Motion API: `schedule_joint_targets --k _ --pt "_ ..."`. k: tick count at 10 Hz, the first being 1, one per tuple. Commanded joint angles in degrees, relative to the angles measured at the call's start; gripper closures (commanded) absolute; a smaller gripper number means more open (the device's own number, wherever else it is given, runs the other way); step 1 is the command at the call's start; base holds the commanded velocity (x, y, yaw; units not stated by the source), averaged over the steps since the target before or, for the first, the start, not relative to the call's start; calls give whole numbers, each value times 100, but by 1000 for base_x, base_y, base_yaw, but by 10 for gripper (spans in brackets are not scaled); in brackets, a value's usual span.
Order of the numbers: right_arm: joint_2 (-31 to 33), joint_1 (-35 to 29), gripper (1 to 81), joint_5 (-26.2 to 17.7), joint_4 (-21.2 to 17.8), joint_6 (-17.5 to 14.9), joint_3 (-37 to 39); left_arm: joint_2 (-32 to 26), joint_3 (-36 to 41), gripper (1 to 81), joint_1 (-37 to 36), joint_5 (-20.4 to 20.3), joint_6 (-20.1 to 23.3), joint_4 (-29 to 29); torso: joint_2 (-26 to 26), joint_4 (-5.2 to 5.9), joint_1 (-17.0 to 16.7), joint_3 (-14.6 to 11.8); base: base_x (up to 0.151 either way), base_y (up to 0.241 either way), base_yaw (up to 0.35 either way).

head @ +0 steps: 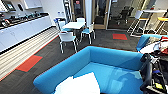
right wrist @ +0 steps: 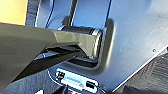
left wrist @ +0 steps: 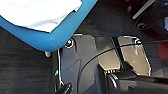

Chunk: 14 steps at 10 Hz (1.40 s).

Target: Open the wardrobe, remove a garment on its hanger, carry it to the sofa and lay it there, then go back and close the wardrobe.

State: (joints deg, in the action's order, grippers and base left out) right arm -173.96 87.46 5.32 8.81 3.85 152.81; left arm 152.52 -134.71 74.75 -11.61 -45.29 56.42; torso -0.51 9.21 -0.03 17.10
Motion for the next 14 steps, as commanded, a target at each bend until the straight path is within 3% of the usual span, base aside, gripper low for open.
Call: schedule_joint_targets --k 1,4,7,8,9,11,12,13,14 --pt "-133 -83 10 -356 50 1 -68 473 -944 10 193 396 -24 -8 0 0 3 0 0 0 0" --pt "-177 -74 10 -356 50 1 -69 1324 -1927 10 509 1342 -323 -227 0 0 3 -2 0 0 0" --pt "-203 -83 10 -417 33 1 -68 1422 -1954 10 712 1661 -261 -430 -2 0 3 -5 0 0 0" --pt "-221 -83 10 -426 33 19 -68 1440 -1954 10 721 1741 -209 -737 -2 0 3 -5 0 0 0" --pt "-229 -65 10 -426 24 28 -68 1501 -1954 10 712 1951 96 -1271 -2 0 3 -5 0 0 0" --pt "-229 -75 10 -444 24 28 -68 1572 -1963 10 695 1943 1865 -2284 -7 0 3 -7 0 0 0" --pt "-229 -83 10 -444 24 36 -68 1554 -1937 10 695 1899 3076 -3513 -7 0 3 -7 0 0 0" --pt "-212 -74 10 -444 24 37 -68 1563 -1937 10 660 1848 3591 -4001 -7 0 3 -7 0 0 0" --pt "-212 -74 10 -444 24 45 -59 1607 -1937 10 607 1836 3694 -4209 -7 0 3 -7 0 0 0"
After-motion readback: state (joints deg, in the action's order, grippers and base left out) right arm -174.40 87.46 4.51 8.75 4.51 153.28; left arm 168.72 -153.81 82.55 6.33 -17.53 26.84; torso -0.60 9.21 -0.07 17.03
